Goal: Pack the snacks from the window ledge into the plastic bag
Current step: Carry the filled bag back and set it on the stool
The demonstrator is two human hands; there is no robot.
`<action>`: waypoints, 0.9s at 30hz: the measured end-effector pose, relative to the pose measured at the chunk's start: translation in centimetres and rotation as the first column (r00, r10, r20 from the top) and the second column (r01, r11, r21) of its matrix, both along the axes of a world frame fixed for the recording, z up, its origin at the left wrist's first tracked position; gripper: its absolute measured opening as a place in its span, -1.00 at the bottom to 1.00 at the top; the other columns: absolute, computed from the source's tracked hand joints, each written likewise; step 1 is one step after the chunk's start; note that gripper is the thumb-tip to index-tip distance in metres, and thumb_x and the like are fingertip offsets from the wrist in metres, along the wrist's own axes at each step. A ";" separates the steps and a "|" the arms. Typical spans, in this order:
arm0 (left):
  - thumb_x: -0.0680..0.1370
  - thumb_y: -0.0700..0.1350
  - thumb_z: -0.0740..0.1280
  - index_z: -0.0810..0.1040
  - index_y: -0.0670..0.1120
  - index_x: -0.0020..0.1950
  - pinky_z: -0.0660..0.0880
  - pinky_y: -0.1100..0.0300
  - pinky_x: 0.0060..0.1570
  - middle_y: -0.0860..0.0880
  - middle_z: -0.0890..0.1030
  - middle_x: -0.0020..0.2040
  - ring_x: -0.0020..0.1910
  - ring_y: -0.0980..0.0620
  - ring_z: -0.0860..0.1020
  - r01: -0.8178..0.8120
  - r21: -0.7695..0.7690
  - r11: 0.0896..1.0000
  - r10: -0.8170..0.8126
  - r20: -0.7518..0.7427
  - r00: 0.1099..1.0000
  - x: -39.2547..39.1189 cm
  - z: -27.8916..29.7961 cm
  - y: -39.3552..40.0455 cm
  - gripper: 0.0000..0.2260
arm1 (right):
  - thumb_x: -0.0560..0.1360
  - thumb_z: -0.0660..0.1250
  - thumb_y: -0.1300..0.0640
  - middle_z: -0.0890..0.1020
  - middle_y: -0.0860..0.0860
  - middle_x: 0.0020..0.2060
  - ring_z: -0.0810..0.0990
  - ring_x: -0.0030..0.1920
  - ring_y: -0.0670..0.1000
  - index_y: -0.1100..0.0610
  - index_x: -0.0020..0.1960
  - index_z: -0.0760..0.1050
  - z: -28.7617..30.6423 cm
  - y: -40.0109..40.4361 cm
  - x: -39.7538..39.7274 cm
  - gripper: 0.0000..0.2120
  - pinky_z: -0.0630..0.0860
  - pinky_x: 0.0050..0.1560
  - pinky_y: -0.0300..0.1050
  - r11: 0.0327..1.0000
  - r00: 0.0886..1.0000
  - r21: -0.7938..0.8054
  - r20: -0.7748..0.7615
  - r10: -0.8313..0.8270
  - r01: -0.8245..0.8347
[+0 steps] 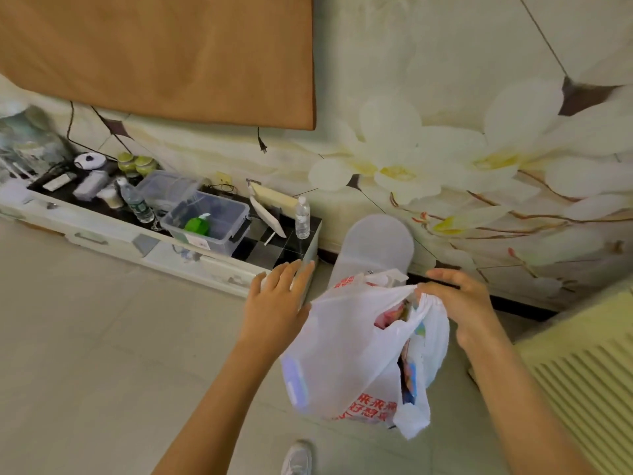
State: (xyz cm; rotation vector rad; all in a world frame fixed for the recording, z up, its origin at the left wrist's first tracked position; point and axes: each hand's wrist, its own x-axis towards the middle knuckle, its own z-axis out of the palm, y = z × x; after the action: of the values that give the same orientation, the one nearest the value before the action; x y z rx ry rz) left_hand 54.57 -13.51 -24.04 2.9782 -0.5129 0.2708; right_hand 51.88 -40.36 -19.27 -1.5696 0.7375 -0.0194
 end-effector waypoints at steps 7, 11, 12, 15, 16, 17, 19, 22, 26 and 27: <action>0.51 0.07 0.35 0.21 0.01 0.53 0.31 -0.06 0.36 -0.01 0.37 0.45 0.42 -0.04 0.34 0.152 0.032 0.988 -0.149 -0.083 0.985 14.7 -2.2 -3.7 -0.36 | 0.32 0.46 0.42 0.61 0.06 -0.19 0.56 -0.28 -0.04 0.15 0.03 0.57 -2.7 -2.6 12.2 -0.66 0.42 -0.43 -0.25 0.990 0.989 -0.006 -0.044 -0.139 0.139; 0.57 0.10 0.24 0.05 0.05 0.56 0.16 -0.04 0.45 0.02 0.23 0.52 0.50 -0.01 0.18 0.152 0.045 0.987 -0.145 -0.129 0.981 21.1 -4.7 -6.6 -0.38 | 0.32 0.47 0.41 0.62 0.12 -0.15 0.57 -0.28 0.00 0.15 0.01 0.58 -5.6 -5.1 19.4 -0.69 0.43 -0.49 -0.30 0.987 0.985 0.026 -0.072 -0.154 0.157; 0.58 0.11 0.23 0.03 0.06 0.56 0.15 -0.03 0.46 0.03 0.22 0.53 0.50 0.00 0.17 0.149 0.051 0.987 -0.140 -0.150 0.979 22.6 -5.2 -7.4 -0.37 | 0.32 0.47 0.40 0.63 0.14 -0.11 0.59 -0.25 0.03 0.14 -0.05 0.59 -6.3 -5.6 21.0 -0.72 0.45 -0.44 -0.26 0.989 0.986 0.024 -0.084 -0.146 0.148; 0.58 0.13 0.22 -0.01 0.06 0.57 0.16 -0.03 0.45 0.03 0.20 0.53 0.51 0.00 0.16 0.154 0.078 0.985 -0.136 -0.194 0.972 26.7 -6.5 -9.6 -0.36 | 0.31 0.48 0.41 0.63 0.22 -0.03 0.62 -0.13 0.19 0.12 -0.16 0.56 -8.4 -7.0 25.4 -0.76 0.55 -0.27 -0.08 0.990 0.985 0.052 -0.120 -0.121 0.128; 0.58 0.13 0.21 -0.01 0.06 0.56 0.16 -0.03 0.45 0.03 0.20 0.53 0.51 0.00 0.16 0.160 0.081 0.984 -0.140 -0.208 0.968 28.1 -6.9 -10.4 -0.37 | 0.30 0.48 0.42 0.62 0.24 -0.03 0.62 -0.14 0.22 0.13 -0.17 0.56 -9.2 -7.6 26.7 -0.76 0.58 -0.24 -0.04 0.990 0.984 0.057 -0.136 -0.119 0.128; 0.59 0.13 0.20 -0.01 0.06 0.56 0.15 -0.02 0.46 0.03 0.20 0.53 0.51 0.00 0.15 0.163 0.079 0.983 -0.142 -0.224 0.964 29.4 -7.2 -11.1 -0.38 | 0.30 0.48 0.42 0.62 0.24 -0.04 0.62 -0.17 0.21 0.13 -0.16 0.56 -9.9 -8.1 27.8 -0.75 0.58 -0.24 -0.03 0.990 0.981 0.056 -0.152 -0.118 0.128; 0.59 0.14 0.20 0.00 0.05 0.56 0.13 -0.01 0.47 0.03 0.20 0.53 0.51 0.00 0.15 0.160 0.076 0.984 -0.138 -0.242 0.961 31.5 -8.0 -12.4 -0.38 | 0.29 0.50 0.40 0.62 0.18 -0.10 0.61 -0.22 0.14 0.15 -0.13 0.56 -11.4 -9.0 29.7 -0.74 0.58 -0.24 -0.06 0.990 0.976 0.048 -0.184 -0.120 0.131; 0.60 0.12 0.18 0.01 0.04 0.56 0.12 0.00 0.45 0.01 0.20 0.53 0.51 -0.02 0.17 0.176 0.078 0.981 -0.148 -0.277 0.949 33.9 -9.4 -14.2 -0.40 | 0.31 0.50 0.37 0.59 0.09 -0.18 0.59 -0.17 0.11 0.16 -0.16 0.53 -14.4 -9.6 31.6 -0.79 0.57 -0.08 0.04 0.993 0.963 0.032 -0.252 -0.098 0.110; 0.61 0.14 0.15 -0.04 0.04 0.57 0.07 0.01 0.46 0.01 0.15 0.55 0.52 -0.02 0.13 0.236 0.102 0.966 -0.187 -0.354 0.916 35.8 -11.5 -16.2 -0.40 | 0.34 0.48 0.33 0.62 0.14 -0.12 0.60 -0.08 0.14 0.14 -0.11 0.55 -19.2 -10.3 32.7 -0.81 0.59 -0.05 0.04 0.995 0.940 0.048 -0.334 -0.067 0.088; 0.62 0.14 0.14 -0.05 0.04 0.57 0.06 0.01 0.46 0.01 0.14 0.55 0.52 -0.01 0.12 0.254 0.109 0.961 -0.199 -0.364 0.910 36.0 -11.9 -16.5 -0.40 | 0.35 0.46 0.33 0.61 0.10 -0.13 0.60 -0.07 0.12 0.13 -0.11 0.55 -19.9 -10.2 33.0 -0.81 0.57 -0.12 -0.06 0.997 0.937 0.032 -0.346 -0.051 0.066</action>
State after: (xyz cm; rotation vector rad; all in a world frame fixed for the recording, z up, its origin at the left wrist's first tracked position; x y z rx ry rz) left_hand 90.61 -30.05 -35.97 2.9689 -0.8566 -0.3307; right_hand 84.85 -50.54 -39.21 -1.5264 1.0522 0.2330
